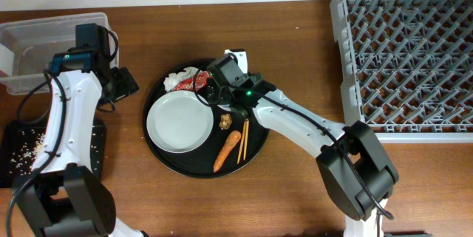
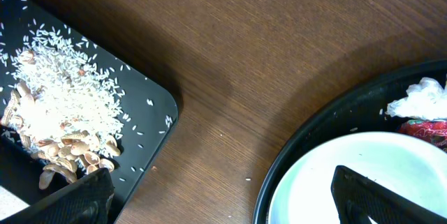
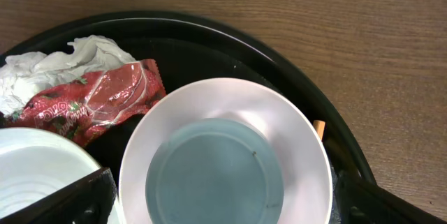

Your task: Sort waste into correct bins and load items into the dishwasher rack

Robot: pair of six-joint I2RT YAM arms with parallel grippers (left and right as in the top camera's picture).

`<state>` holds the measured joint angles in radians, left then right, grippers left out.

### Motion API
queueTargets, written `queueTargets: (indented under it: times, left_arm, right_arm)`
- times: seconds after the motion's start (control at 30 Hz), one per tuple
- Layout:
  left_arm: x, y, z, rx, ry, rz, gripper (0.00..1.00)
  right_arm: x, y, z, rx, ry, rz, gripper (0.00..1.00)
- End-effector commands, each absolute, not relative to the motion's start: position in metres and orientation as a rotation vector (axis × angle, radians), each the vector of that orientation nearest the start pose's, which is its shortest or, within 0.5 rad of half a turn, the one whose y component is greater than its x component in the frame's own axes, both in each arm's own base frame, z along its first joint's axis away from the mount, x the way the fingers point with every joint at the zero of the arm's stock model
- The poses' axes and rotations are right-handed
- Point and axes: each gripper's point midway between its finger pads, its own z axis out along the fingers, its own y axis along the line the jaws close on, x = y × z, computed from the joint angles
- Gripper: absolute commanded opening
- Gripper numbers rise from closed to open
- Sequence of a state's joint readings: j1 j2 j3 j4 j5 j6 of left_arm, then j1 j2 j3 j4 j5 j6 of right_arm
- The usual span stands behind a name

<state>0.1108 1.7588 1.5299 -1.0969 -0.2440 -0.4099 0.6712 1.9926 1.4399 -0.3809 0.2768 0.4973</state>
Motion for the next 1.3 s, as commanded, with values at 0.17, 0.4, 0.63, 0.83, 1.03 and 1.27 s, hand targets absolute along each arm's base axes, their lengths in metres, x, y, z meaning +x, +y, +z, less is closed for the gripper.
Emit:
queueTargets:
  times: [0.17, 0.4, 0.63, 0.83, 1.03, 1.27]
  left_arm:
    - [0.375, 0.086, 0.144, -0.796, 2.727, 0.299, 0.99]
    - [0.375, 0.086, 0.144, -0.796, 2.727, 0.299, 0.99]
    - [0.375, 0.086, 0.144, -0.796, 2.727, 0.3, 0.99]
    - [0.375, 0.086, 0.144, -0.796, 2.727, 0.299, 0.99]
    - [0.375, 0.086, 0.144, -0.796, 2.727, 0.299, 0.99]
    - [0.375, 0.086, 0.144, -0.796, 2.727, 0.299, 0.99]
  right_arm:
    - [0.427, 0.281, 0.074, -0.091, 2.478, 0.125, 0.9]
    - [0.424, 0.284, 0.058, -0.108, 2.499, 0.109, 0.91]
    - [0.426, 0.286, 0.059, -0.105, 2.49, 0.118, 0.9]
    - [0.428, 0.287, 0.062, -0.102, 2.48, 0.126, 0.67]
    - [0.434, 0.288, 0.085, -0.094, 2.439, 0.149, 0.66]
    - [0.452, 0.254, 0.189, -0.006, 2.321, 0.158, 0.65]
